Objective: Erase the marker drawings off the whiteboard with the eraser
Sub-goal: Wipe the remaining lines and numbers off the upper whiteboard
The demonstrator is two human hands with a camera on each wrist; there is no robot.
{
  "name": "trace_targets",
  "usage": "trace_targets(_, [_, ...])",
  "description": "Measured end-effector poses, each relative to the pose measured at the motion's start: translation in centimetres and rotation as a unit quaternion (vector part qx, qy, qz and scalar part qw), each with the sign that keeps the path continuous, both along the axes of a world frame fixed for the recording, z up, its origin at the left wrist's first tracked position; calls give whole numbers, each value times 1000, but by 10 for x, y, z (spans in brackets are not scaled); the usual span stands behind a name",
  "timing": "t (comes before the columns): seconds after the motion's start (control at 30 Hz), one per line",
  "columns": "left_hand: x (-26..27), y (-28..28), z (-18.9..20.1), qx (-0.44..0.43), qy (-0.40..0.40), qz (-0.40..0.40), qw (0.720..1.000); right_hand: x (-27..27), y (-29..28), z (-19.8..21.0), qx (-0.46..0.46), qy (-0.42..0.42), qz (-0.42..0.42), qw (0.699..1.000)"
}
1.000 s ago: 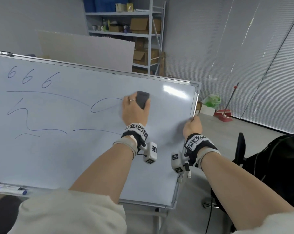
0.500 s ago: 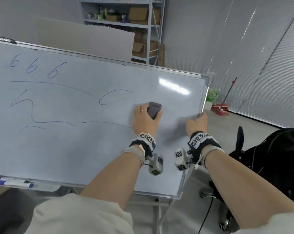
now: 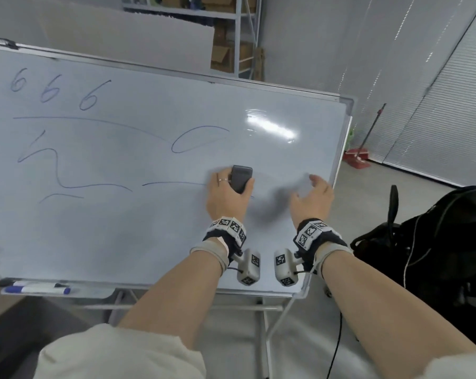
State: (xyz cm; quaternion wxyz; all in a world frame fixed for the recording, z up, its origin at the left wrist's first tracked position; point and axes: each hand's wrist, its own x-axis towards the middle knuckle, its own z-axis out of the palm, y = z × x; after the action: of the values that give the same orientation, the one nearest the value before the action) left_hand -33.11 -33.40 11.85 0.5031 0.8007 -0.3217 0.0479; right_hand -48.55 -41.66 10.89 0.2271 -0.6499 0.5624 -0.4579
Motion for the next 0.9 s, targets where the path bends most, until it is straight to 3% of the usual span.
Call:
trace_targets(0.07, [-3,-1,5,4,14,-15,1000,13,15,1,26,-2,124,992])
trace_targets(0.13, [-4,-3,8,11,30,-25,999,22,25,3,13,60,193,979])
trace_targets(0.2, [-4,-3,12,20,37,-31,999,24,30,6,-26,108,215,970])
trace_targets(0.37, [-11,-1,23,28,44,-19,998,20,35,9,-89,137,268,949])
trace_targets(0.6, [-25,-5,36,7,78,-40,996,37,36,1,-85,69,238,965])
trace_targets(0.7, [-23,3,30,6,85,-44,995,42,38,-4,-123,47,220,967])
trace_targets(0.9, [15,47,-24,47,104,128,985,41,38,-16,-194,112,169,960])
